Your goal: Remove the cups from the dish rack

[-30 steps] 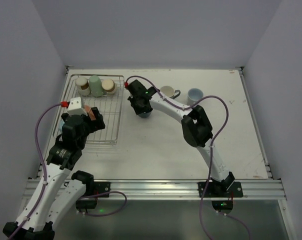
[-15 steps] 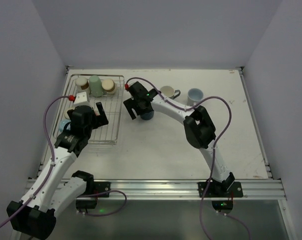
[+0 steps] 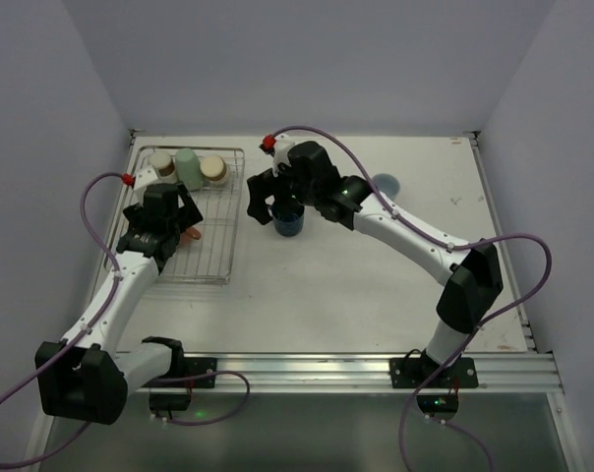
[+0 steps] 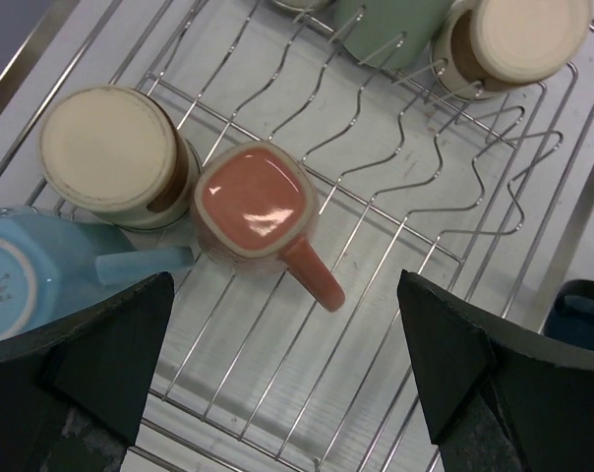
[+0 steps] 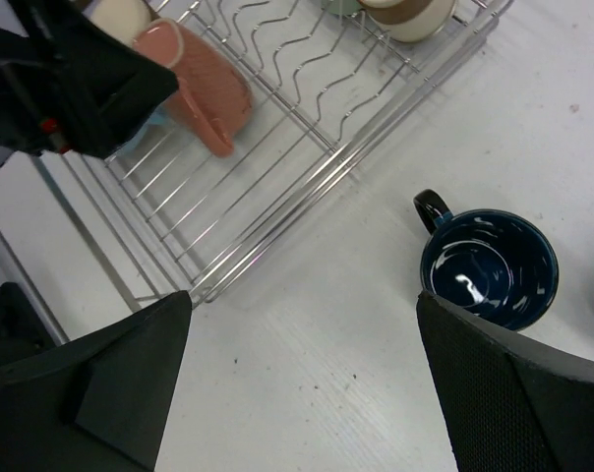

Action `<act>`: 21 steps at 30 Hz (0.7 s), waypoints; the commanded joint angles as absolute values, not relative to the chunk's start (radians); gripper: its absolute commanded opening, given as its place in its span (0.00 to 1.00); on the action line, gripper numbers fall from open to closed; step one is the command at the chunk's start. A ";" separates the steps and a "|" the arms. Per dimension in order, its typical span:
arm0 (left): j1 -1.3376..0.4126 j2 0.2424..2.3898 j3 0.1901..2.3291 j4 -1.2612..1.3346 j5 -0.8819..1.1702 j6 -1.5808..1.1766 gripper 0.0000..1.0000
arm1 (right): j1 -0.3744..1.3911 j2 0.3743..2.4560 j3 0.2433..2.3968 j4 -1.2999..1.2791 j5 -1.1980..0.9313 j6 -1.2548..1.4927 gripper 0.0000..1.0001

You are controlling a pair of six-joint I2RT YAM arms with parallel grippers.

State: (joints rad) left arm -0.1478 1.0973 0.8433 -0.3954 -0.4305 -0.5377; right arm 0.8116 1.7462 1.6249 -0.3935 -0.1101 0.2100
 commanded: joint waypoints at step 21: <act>-0.078 1.434 0.928 -0.229 -0.558 -0.617 0.98 | 0.841 1.704 1.591 -0.316 -0.278 0.212 0.99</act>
